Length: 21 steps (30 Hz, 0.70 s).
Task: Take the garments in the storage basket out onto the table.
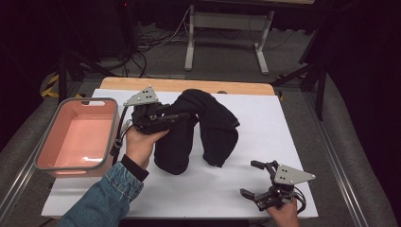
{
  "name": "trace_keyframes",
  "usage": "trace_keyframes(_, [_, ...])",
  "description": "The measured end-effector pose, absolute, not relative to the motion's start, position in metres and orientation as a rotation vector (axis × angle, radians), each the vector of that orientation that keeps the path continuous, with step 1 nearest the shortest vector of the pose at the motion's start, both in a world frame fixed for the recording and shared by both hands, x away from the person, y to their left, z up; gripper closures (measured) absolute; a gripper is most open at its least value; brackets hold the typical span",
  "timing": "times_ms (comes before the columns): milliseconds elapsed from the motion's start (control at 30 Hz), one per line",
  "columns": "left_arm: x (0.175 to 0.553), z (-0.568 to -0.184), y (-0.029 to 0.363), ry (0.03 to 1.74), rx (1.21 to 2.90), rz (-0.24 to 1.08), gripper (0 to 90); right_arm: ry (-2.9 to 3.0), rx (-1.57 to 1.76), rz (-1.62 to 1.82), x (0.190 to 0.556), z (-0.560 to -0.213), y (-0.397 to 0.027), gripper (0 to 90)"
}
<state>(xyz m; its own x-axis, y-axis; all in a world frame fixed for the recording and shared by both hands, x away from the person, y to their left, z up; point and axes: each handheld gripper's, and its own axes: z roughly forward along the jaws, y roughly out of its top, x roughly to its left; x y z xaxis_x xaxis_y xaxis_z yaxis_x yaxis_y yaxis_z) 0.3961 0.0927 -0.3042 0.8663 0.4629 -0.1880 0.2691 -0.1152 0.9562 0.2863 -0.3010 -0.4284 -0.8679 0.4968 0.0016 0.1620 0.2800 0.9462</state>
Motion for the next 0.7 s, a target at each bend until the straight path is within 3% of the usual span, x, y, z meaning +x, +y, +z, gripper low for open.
trace_keyframes(367, [0.403, -0.346, 0.079, 0.638, 1.760, 0.129, 63.0, 2.264, 0.605, 1.616, 0.286, -0.428, -0.301, 0.7])
trace_keyframes(700, [0.412, -0.368, 0.073, 0.702, 1.885, 0.183, 61.8, 2.264, 0.601, 1.614, 0.286, -0.429, -0.301, 0.7])
